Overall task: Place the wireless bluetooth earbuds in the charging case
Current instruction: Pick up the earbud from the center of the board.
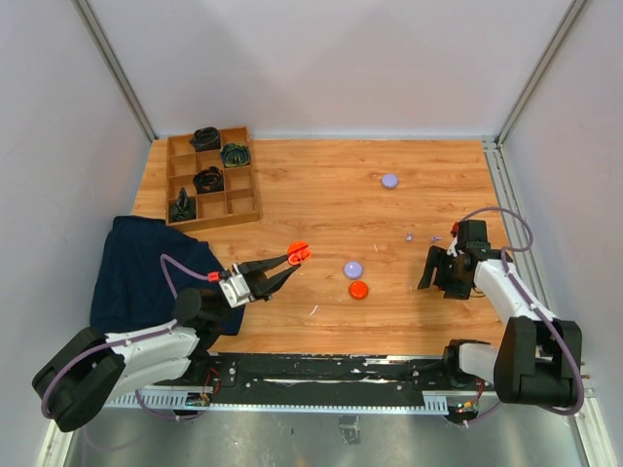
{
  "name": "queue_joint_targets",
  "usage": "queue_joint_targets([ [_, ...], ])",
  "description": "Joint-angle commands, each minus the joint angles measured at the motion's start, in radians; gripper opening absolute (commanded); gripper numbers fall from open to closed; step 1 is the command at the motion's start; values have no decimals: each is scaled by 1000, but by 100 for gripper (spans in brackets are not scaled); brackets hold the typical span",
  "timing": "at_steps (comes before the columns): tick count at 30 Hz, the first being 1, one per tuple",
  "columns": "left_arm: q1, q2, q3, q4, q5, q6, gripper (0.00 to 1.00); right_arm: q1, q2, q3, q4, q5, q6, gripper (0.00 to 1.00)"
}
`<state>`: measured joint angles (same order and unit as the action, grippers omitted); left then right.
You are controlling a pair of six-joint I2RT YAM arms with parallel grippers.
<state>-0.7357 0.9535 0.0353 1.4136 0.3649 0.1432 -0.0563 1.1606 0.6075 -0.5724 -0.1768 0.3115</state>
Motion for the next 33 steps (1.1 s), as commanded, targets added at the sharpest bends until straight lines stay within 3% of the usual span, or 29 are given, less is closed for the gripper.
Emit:
queue_joint_targets([
  [1,-7,-12,-13,52,3,24,0,-16,53,2,59,-28,-15,70],
  [18,-7,-5,-15,56,0,28,0,-16,193,77,208,-86,-13,68],
  [33,-7,8,-17,72,6,20,0,4,169,187,53,96,-177,59],
])
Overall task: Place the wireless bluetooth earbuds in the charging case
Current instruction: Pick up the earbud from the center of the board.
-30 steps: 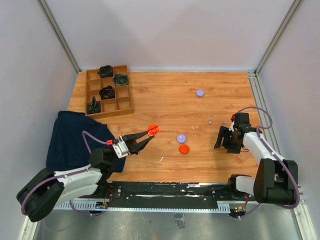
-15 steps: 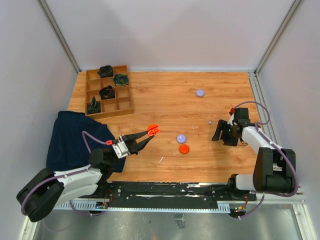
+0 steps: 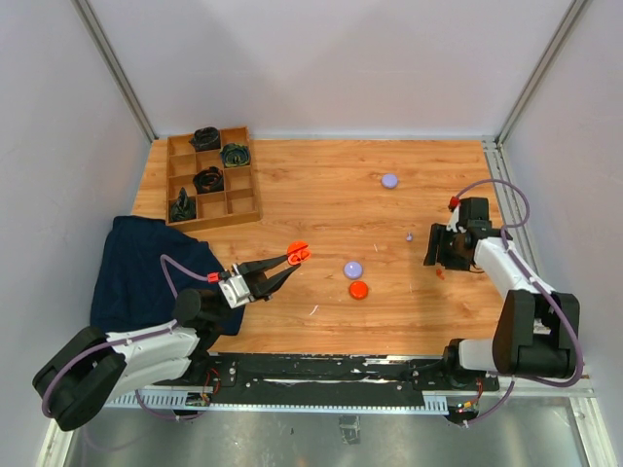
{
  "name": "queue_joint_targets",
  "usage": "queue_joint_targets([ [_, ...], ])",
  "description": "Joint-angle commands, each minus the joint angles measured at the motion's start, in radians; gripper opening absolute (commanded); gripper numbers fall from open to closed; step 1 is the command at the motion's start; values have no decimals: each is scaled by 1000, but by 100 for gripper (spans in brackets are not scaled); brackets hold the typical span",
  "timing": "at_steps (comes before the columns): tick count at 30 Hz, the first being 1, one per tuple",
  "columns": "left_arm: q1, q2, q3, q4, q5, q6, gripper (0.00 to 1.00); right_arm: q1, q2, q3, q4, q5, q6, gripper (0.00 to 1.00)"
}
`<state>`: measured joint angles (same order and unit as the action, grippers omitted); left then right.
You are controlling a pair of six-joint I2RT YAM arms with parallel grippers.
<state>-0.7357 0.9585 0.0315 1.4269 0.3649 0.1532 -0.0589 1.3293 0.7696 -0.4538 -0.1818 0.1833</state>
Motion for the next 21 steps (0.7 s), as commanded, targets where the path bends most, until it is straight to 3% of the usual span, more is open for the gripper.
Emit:
queue_joint_targets([
  [1,-7,2,-13,60,6,10,0,7,11,31,-65,110,-52,57],
  [15,-7,3,-16,54,3,13,0,14,155,81,-58,123,-80,36],
  [21,-7,6,-13,53,10,11,0,14,204,82,-63,104,-82,33],
])
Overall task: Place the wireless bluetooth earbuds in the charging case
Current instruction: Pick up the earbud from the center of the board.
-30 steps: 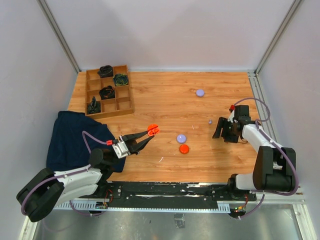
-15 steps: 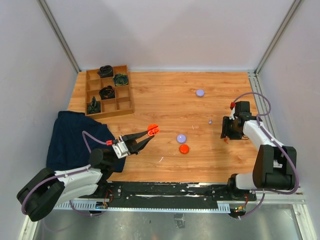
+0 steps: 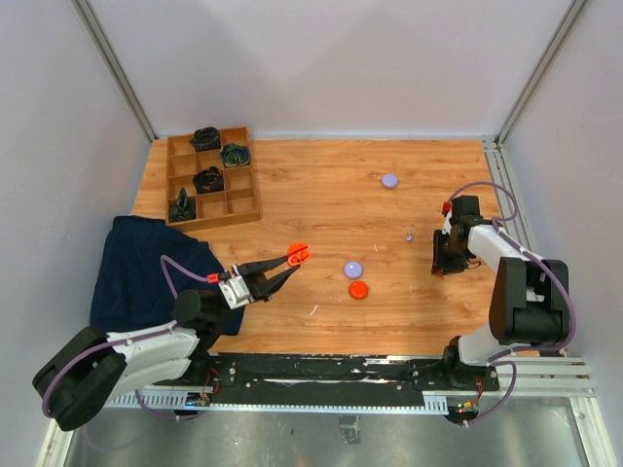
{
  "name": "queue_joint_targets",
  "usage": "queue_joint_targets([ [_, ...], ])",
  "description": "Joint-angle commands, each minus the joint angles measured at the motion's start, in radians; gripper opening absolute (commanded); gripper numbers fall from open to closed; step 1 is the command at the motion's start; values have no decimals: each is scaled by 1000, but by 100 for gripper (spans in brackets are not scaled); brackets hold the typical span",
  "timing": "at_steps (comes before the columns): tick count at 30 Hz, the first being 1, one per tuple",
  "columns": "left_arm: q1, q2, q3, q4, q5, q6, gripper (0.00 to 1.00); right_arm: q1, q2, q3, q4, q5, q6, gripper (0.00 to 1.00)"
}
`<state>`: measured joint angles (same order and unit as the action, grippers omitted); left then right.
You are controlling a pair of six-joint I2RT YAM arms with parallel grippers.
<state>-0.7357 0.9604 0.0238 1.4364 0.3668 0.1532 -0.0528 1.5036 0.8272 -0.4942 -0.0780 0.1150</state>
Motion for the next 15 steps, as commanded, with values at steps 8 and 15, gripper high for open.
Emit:
queue_joint_targets([
  [8,-7,1,-5,42,10,9,0,8,50,21,-28,9,-11,26],
  [15,-7,14,-1,42,9,8,0,15,14,12,-27,-22,-1,16],
])
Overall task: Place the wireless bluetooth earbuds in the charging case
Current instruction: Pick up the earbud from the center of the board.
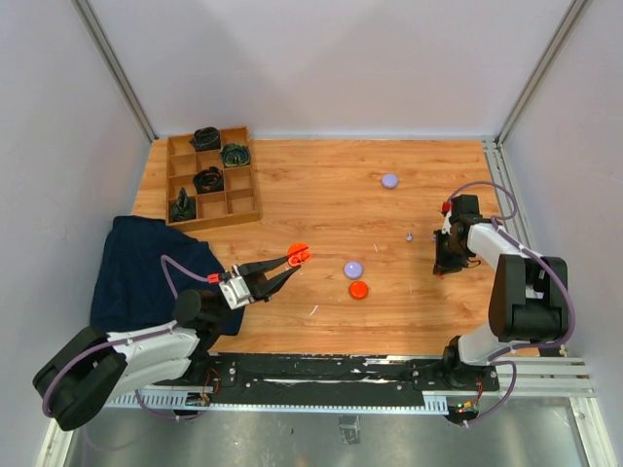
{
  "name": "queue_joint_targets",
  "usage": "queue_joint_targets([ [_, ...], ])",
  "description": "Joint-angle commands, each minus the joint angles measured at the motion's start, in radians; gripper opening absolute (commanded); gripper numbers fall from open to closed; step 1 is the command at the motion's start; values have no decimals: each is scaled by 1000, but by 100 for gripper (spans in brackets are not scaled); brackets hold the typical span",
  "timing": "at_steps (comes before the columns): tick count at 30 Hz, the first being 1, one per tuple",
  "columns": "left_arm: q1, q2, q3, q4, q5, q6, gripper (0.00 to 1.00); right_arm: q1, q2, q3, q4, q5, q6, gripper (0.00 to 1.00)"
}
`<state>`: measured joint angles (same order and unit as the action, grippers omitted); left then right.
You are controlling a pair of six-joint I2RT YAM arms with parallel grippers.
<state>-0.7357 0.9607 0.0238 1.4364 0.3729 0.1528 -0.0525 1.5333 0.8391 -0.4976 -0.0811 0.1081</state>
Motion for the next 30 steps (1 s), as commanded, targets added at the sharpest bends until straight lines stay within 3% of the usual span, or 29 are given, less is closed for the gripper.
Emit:
queue_joint_targets([
  [1,-7,20,0,44,2,8,0,18,-29,-2,-24,-28,9,15],
  [12,-7,58,0,76,-72,1,0,99,-267,-59,65,-199,120,15],
  [21,-7,47,28,12,-82,-30,0,298,-438,-59,170,-250,219,15],
  [30,-7,102,51,73,-111,-102,0,522,-602,-61,289,-254,298,15],
])
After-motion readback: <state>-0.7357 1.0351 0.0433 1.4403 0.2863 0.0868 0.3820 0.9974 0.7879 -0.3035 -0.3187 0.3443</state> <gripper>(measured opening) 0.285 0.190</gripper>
